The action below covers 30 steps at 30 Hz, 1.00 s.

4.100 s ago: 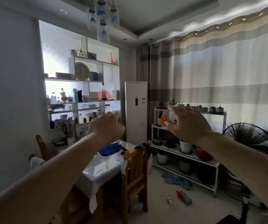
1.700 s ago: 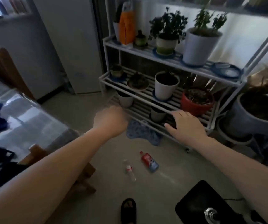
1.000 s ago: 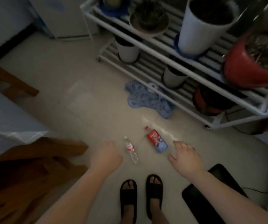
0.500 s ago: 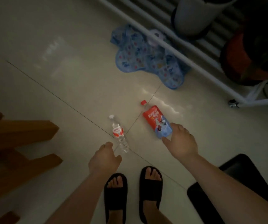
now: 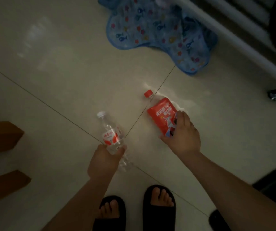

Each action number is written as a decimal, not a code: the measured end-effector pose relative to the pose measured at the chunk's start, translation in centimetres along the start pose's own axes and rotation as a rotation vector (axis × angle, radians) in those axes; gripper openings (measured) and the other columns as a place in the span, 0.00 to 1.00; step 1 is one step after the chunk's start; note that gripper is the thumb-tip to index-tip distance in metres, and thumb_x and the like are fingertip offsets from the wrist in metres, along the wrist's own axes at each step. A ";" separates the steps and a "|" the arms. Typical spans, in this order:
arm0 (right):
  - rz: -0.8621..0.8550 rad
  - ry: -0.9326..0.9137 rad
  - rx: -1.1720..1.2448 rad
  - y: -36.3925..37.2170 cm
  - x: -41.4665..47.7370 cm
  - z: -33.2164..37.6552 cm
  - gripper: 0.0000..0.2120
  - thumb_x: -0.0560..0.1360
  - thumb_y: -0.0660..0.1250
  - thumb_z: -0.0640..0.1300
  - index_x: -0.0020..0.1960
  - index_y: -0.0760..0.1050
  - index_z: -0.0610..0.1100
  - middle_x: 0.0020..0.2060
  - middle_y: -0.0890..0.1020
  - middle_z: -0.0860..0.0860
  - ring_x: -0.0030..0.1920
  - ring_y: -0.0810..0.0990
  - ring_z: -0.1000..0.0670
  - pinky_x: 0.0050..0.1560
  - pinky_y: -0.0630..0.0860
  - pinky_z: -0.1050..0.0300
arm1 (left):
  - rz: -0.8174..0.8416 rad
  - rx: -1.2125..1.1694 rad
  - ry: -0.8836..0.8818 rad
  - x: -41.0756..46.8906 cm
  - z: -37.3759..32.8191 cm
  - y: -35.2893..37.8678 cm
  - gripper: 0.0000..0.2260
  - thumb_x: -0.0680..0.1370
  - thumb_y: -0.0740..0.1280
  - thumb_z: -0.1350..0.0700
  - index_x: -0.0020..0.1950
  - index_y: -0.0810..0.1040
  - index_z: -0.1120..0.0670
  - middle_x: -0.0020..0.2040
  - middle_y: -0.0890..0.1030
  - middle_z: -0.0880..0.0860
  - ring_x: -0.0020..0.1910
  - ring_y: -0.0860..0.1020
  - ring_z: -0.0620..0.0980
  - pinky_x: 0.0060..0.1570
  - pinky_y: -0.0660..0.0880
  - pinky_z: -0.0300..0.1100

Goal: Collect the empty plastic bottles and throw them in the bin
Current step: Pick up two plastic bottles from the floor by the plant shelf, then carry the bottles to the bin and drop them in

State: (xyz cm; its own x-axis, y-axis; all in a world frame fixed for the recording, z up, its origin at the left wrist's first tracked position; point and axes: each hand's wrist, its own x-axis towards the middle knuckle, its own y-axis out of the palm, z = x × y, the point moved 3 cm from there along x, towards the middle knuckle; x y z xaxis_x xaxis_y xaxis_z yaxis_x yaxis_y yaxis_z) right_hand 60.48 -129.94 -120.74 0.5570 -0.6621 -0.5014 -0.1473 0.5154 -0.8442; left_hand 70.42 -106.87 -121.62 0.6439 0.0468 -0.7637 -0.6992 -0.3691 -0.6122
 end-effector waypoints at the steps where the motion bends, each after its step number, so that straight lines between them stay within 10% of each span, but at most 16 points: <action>1: -0.011 0.004 -0.001 0.2 0.3 0.0 0.48 0.65 0.75 0.56 0.74 0.53 0.42 0.73 0.63 0.44 0.69 0.67 0.42 0.65 0.67 0.47 | 0.001 -0.004 -0.008 0.3 0.3 0.2 0.30 0.68 0.69 0.34 0.57 0.75 0.57 0.50 0.81 0.54 0.47 0.80 0.54 0.45 0.72 0.43; 5: -0.049 0.007 0.027 0.2 0.5 0.0 0.42 0.67 0.74 0.48 0.73 0.56 0.40 0.66 0.69 0.41 0.63 0.69 0.40 0.60 0.70 0.47 | 0.064 -0.045 0.020 0.8 1.1 0.7 0.25 0.67 0.68 0.33 0.49 0.81 0.54 0.40 0.83 0.50 0.36 0.81 0.46 0.34 0.71 0.38; 13: -0.047 -0.066 0.165 -8.6 -4.0 3.7 0.42 0.67 0.73 0.53 0.73 0.57 0.41 0.66 0.70 0.43 0.63 0.69 0.41 0.58 0.70 0.48 | -0.008 -0.142 0.020 -4.9 -2.4 -8.9 0.23 0.68 0.74 0.42 0.55 0.77 0.54 0.45 0.78 0.50 0.45 0.78 0.51 0.44 0.69 0.41; 30: -0.408 -0.272 0.470 -54.4 -24.0 26.6 0.35 0.58 0.78 0.56 0.59 0.70 0.45 0.53 0.78 0.44 0.56 0.76 0.40 0.51 0.75 0.47 | -0.443 -0.366 0.312 -39.0 -15.1 -52.7 0.22 0.70 0.72 0.40 0.57 0.76 0.52 0.44 0.77 0.47 0.44 0.77 0.50 0.42 0.73 0.44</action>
State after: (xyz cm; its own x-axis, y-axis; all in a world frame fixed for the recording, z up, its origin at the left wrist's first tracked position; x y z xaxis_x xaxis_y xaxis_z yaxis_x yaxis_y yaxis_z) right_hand 76.87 -127.61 -57.68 0.6877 -0.7248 -0.0426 0.4547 0.4758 -0.7529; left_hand 86.85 -103.26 -56.53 0.9452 0.0156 -0.3262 -0.2318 -0.6718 -0.7036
